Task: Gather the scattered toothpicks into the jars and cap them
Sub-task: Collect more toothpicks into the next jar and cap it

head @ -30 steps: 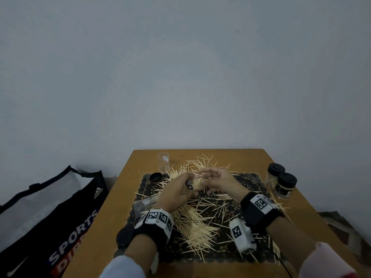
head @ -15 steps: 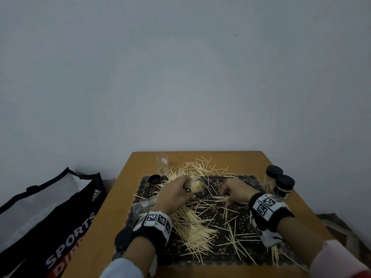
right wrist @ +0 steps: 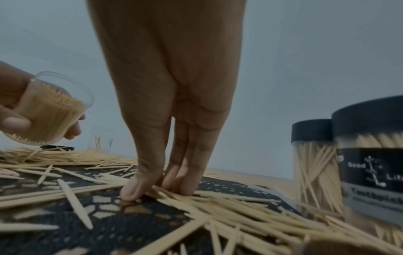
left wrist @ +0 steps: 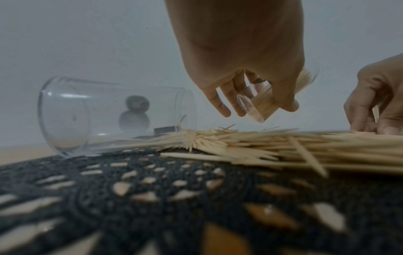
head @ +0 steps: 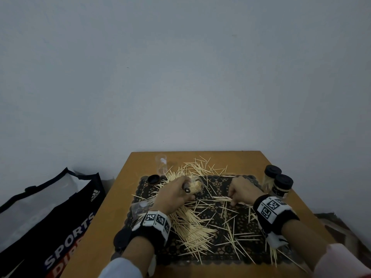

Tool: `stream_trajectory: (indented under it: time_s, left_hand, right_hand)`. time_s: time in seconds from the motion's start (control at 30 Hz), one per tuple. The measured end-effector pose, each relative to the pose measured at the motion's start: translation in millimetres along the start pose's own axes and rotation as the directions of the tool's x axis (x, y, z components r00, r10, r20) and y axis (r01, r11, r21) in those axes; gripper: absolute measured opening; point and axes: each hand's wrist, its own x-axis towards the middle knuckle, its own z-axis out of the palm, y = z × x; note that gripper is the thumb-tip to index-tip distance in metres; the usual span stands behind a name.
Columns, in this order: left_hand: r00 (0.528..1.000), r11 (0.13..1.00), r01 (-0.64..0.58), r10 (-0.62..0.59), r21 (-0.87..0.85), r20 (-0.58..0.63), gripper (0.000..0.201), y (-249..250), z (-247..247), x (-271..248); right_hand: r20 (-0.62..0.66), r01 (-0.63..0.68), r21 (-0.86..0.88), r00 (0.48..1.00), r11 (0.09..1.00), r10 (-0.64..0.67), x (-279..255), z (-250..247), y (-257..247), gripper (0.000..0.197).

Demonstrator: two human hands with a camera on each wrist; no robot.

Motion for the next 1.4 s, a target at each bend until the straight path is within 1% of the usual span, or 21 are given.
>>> stream_trajectory:
  time_s: [0.1, 0.2, 0.3, 0.4, 0.5, 0.63, 0.77, 0.83, 0.97, 1.1, 1.17, 1.3, 1.4]
  left_hand:
    - [1.0, 1.0, 0.0, 0.0, -0.008, 0.003, 0.051, 0.7, -0.1, -0.3]
    - [1.0, 1.0, 0.005, -0.005, -0.018, 0.002, 0.05, 0.9, 0.1, -0.5]
    - [1.0, 1.0, 0.007, -0.007, -0.017, 0.008, 0.05, 0.9, 0.3, -0.6]
    - [1.0, 1.0, 0.008, -0.007, -0.018, 0.014, 0.05, 1.5, -0.6, -0.8]
    - [1.0, 1.0, 0.015, -0.015, -0.013, 0.015, 0.052, 1.6, -0.3, -0.1]
    - [0.999, 1.0, 0.029, -0.029, -0.011, 0.024, 0.053, 1.7, -0.6, 0.2]
    - [0.999, 0.999, 0.033, -0.032, -0.012, 0.028, 0.054, 0.9, -0.9, 0.4]
    - [0.999, 0.999, 0.034, -0.033, -0.015, 0.03, 0.053, 1.2, -1.1, 0.0]
    - [0.999, 1.0, 0.028, -0.028, -0.001, 0.031, 0.052, 2.4, -1.6, -0.6]
    - [0.999, 1.0, 0.03, -0.03, 0.008, 0.03, 0.052, 3.6, -2.3, -1.3]
    - [0.999, 0.999, 0.035, -0.035, 0.01, 0.024, 0.052, 4.2, -3.0, -1.7]
    - [0.999, 0.999, 0.035, -0.035, 0.007, 0.031, 0.052, 4.1, -3.6, -1.0]
    - [0.998, 0.999, 0.029, -0.028, -0.013, 0.047, 0.054, 4.4, -2.9, -0.5]
  right_hand:
    - [-0.007, 0.026, -0.023, 1.0, 0.999, -0.026, -1.2, -3.2, -2.7, 0.01]
    - [-0.012, 0.053, -0.071, 0.998, 0.996, -0.054, -1.1, -5.3, -3.9, 0.006]
    - [-0.029, 0.066, -0.159, 0.997, 0.985, -0.071, -0.2, -3.6, -4.9, 0.011]
    - [-0.038, 0.073, -0.257, 0.996, 0.964, -0.086, -1.9, -2.0, -8.5, 0.01]
    - [-0.048, 0.079, -0.297, 0.994, 0.952, -0.098, -2.8, -3.0, -8.9, 0.008]
    - [-0.101, 0.08, -0.19, 0.99, 0.979, -0.101, -0.1, -8.5, -8.0, 0.006]
    - [-0.14, 0.125, -0.07, 0.981, 0.99, -0.134, 0.0, -19.0, -16.0, 0.012]
    - [-0.152, 0.148, -0.043, 0.977, 0.988, -0.153, -0.7, -25.6, -21.7, 0.012]
    - [-0.155, 0.173, -0.032, 0.972, 0.984, -0.176, -0.6, -36.1, -30.7, 0.013]
    - [-0.216, 0.16, -0.022, 0.963, 0.987, -0.161, -1.7, -44.9, -34.8, 0.01]
    - [-0.215, 0.162, -0.018, 0.963, 0.987, -0.162, -1.9, -47.9, -35.5, 0.011]
    - [-0.168, 0.211, -0.042, 0.962, 0.977, -0.215, -1.6, -47.8, -40.6, 0.011]
    - [-0.187, 0.25, -0.093, 0.946, 0.964, -0.264, -1.1, -46.6, -48.6, 0.012]
